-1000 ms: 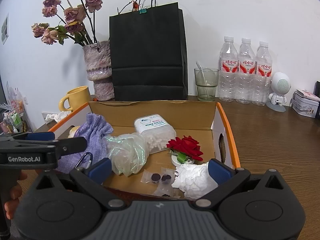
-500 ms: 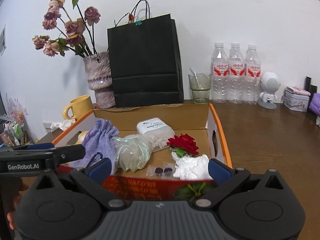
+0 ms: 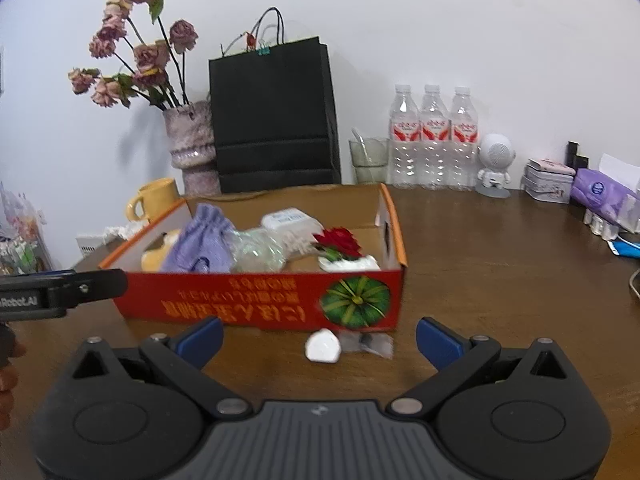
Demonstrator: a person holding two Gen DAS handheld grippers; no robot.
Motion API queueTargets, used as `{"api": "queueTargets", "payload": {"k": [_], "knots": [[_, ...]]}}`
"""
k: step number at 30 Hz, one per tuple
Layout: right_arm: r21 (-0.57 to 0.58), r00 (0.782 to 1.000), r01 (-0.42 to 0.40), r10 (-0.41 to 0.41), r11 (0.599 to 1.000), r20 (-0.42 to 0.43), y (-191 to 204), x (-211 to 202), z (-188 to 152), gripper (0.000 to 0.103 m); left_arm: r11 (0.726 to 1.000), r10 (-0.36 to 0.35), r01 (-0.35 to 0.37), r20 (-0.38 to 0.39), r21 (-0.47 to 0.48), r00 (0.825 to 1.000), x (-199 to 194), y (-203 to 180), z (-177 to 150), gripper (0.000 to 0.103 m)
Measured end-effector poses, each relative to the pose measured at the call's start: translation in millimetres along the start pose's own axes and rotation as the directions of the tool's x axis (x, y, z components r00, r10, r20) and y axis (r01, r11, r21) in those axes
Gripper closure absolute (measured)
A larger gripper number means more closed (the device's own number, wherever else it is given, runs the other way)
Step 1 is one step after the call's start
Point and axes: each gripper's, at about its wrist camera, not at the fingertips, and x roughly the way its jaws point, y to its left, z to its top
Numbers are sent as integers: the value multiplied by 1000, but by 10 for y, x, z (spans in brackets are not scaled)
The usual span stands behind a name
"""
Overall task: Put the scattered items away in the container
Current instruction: 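Move both grippers back toward the white item and last clear packet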
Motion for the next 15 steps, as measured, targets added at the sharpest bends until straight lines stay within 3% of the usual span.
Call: {"api": "queueTargets", "payload": {"k": [15], "knots": [[-29,995,30,-33,999,-98,-221,418,-150,5,999,-46,48,-116,21,992,364,-123,-234,0]]}}
